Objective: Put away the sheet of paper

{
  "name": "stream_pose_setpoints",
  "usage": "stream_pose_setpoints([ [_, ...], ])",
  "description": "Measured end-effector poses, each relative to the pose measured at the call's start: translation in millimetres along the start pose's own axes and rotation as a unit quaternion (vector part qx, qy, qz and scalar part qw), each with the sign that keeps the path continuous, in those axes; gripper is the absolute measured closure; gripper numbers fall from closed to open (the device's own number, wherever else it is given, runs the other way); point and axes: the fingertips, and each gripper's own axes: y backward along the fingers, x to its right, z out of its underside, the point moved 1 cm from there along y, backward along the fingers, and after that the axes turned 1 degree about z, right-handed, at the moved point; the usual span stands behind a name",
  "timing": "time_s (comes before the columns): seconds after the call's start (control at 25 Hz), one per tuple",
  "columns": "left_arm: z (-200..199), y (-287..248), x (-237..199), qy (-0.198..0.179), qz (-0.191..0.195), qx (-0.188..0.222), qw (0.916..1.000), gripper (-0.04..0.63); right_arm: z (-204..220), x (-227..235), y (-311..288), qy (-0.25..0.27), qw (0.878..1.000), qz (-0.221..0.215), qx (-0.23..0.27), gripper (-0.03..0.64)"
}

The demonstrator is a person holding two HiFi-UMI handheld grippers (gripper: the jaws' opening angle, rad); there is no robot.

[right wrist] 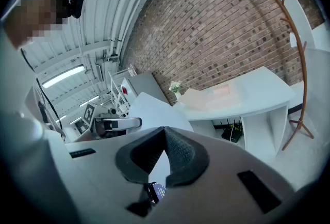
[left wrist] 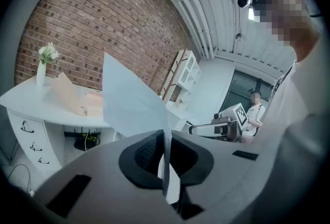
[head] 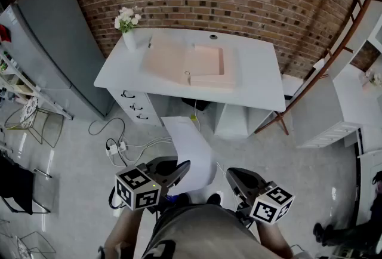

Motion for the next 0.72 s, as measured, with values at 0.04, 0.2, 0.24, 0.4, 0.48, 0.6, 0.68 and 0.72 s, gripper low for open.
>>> stream_pose_setpoints([
  [0.04, -0.5, -4.7, 1.3, 0.002, -0.002, 0.000, 1.0000, 0.581, -2.0, 3.3, 2.4, 0.001, 1.000, -0.001, 0.001, 0.595],
  [0.2, -4.4, -21.4, 6.8, 0.005, -0.014, 0.001, 0.9999, 0.581, -8.4, 15.9, 11.5, 0.007, 1.000, -0.007, 0.001, 0.595],
  [0.24, -5.5, -24.8, 8.6, 0.004, -0.018, 0.001, 0.9998, 0.581, -9.0, 18.9, 13.6, 0.009, 1.000, -0.009, 0.000, 0.595],
  [0.4, -7.9, -37.3, 16.1, -0.002, -0.028, -0.001, 0.9996, 0.581, -12.2, 28.3, 19.9, 0.012, 1.000, -0.020, -0.005, 0.595],
  [0.48, -8.6, -41.7, 16.9, -0.006, -0.038, -0.003, 0.9993, 0.581, -14.7, 32.1, 21.8, 0.012, 0.999, -0.029, -0.003, 0.595],
  [0.6, -6.8, -48.0, 18.8, -0.022, -0.058, -0.011, 0.9980, 0.581, -15.5, 39.2, 27.5, 0.009, 0.999, -0.038, -0.004, 0.595],
  [0.68, -4.1, -53.6, 21.9, -0.043, -0.072, -0.024, 0.9962, 0.581, -13.9, 44.9, 32.9, 0.008, 0.999, -0.039, -0.009, 0.595],
  [0.72, -2.6, -56.6, 23.5, -0.054, -0.080, -0.032, 0.9948, 0.581, -12.9, 47.7, 35.5, 0.006, 0.999, -0.040, -0.011, 0.595],
])
